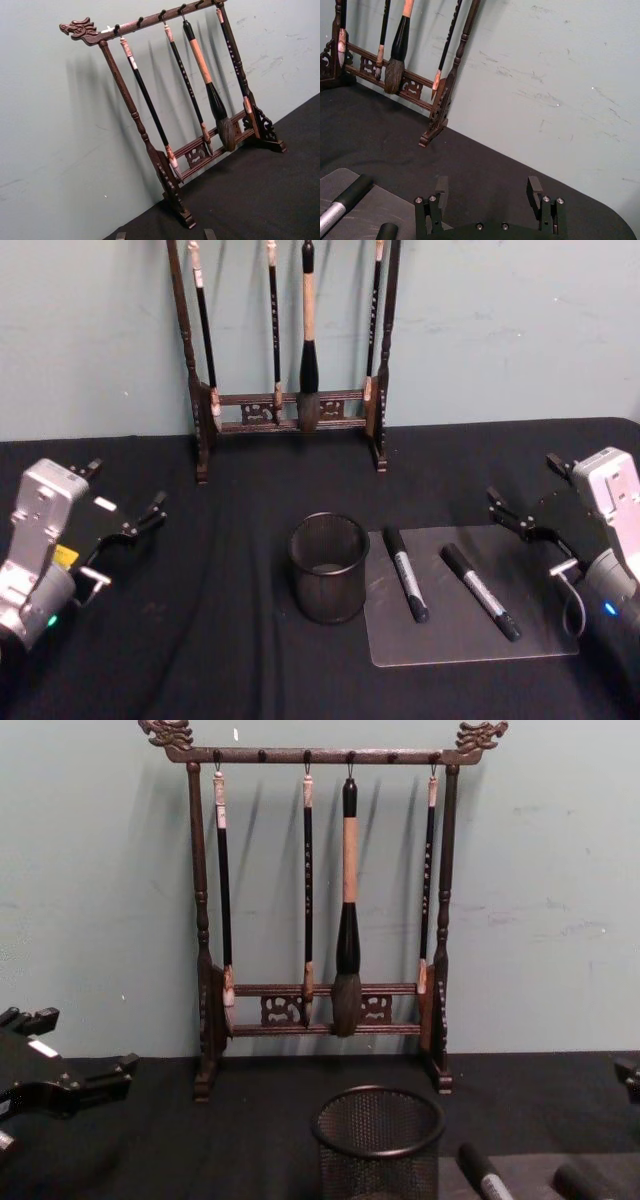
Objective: Pick up the water-based marker from the table and place it into the pen holder.
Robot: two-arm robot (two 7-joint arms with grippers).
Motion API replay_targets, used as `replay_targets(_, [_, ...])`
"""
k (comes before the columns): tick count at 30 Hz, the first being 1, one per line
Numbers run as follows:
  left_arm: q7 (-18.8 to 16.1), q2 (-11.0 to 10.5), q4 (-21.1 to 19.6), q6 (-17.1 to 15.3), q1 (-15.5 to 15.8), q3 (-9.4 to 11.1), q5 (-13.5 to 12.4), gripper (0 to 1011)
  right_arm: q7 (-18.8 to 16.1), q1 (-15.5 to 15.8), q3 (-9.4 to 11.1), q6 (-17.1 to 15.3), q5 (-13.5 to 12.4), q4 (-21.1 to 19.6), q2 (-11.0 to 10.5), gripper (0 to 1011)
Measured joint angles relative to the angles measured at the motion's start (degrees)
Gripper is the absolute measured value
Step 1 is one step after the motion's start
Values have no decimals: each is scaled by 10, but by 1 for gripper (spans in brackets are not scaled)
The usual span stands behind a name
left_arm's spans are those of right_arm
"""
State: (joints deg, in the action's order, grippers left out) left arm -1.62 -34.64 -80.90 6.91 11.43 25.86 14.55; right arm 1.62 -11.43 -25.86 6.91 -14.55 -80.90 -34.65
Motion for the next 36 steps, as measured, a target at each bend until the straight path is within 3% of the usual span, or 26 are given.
replay_targets(25, [0, 0, 0, 0, 0, 0, 0, 1009, 2, 2, 4, -3, 3, -3, 1, 1002])
replay_targets(28, [0, 0, 0, 0, 0, 0, 0, 1009, 4, 8, 13, -14, 5, -14, 3, 1002])
replay_targets(29, [0, 0, 0, 0, 0, 0, 0, 1009, -11, 20, 29, -52, -17, -39, 5, 1002])
replay_targets(30, [0, 0, 0, 0, 0, 0, 0, 1009, -11, 20, 29, -52, -17, -39, 5, 1002])
replay_targets(31, [0, 0, 0, 0, 0, 0, 0, 1009, -23, 26, 38, -77, -35, -53, 5, 1003])
replay_targets(36, [0, 0, 0, 0, 0, 0, 0, 1009, -44, 37, 50, -111, -57, -78, 4, 1002])
